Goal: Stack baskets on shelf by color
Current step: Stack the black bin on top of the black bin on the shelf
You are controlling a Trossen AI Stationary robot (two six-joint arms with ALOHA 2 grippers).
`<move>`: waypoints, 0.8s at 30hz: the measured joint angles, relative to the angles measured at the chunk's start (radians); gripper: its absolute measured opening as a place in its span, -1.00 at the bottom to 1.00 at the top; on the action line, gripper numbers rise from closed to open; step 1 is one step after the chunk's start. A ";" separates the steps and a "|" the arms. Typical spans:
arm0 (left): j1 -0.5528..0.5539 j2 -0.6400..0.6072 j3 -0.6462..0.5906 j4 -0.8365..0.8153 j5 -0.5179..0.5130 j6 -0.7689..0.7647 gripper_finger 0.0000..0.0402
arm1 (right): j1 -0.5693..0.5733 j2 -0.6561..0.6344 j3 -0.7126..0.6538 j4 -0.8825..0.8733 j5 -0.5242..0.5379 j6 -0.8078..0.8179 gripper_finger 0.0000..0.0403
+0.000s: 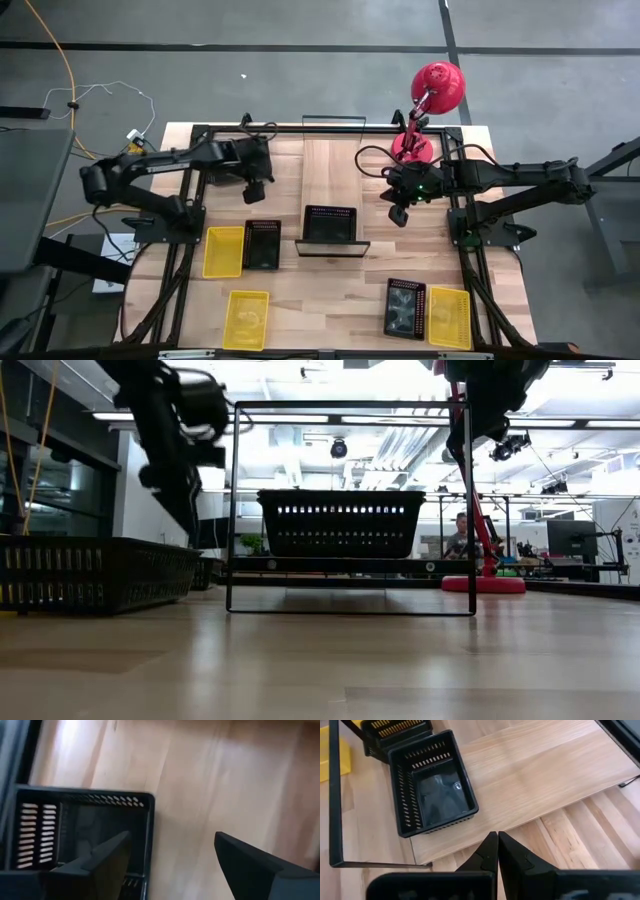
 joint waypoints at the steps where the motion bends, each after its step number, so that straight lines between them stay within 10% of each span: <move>1: 0.009 0.023 0.000 0.005 0.000 0.004 0.38 | 0.000 0.000 0.000 0.000 0.005 0.000 -1.00; 15: 0.072 0.264 0.000 0.064 -0.078 0.005 0.28 | 0.000 0.000 0.000 -0.001 0.029 0.000 -1.00; 24: 0.057 0.240 0.008 0.013 -0.088 -0.003 -0.92 | 0.000 0.000 0.000 -0.001 0.029 0.000 -1.00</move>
